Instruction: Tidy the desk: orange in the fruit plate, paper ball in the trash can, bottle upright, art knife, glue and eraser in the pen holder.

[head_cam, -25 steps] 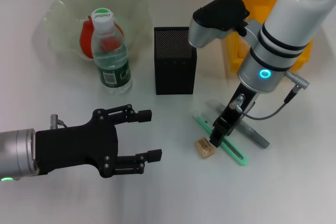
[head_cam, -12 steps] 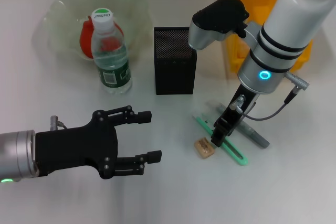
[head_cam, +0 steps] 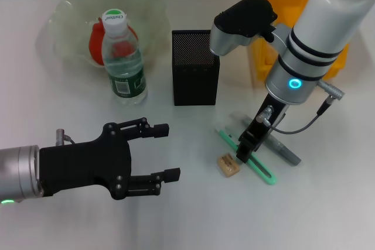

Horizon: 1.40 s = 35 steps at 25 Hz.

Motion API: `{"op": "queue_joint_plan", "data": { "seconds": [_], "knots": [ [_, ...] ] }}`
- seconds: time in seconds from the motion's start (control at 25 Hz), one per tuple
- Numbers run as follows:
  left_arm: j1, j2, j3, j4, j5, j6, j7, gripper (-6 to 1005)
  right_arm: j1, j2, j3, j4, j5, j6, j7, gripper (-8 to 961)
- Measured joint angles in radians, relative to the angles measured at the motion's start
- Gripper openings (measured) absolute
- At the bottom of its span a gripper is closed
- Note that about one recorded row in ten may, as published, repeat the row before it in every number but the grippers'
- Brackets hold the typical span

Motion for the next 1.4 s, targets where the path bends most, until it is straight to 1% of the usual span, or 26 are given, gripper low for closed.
{"op": "queue_joint_plan", "data": {
  "seconds": [0.28,1.04,1.4],
  "knots": [
    [0.000,-0.001,-0.001,0.000,-0.001,-0.003,0.001,786,0.006,0.000,-0.031,-0.004,0.000,0.000,0.007,373],
    [-0.005,-0.002,-0.001,-0.002,-0.002,-0.017,0.001,786,0.007,0.000,-0.034,-0.009,-0.001,0.000,0.004,329],
    [-0.011,-0.002,-0.001,-0.026,-0.003,-0.021,0.024,786,0.007,0.000,-0.036,-0.009,-0.001,0.000,0.002,322]
  ]
}}
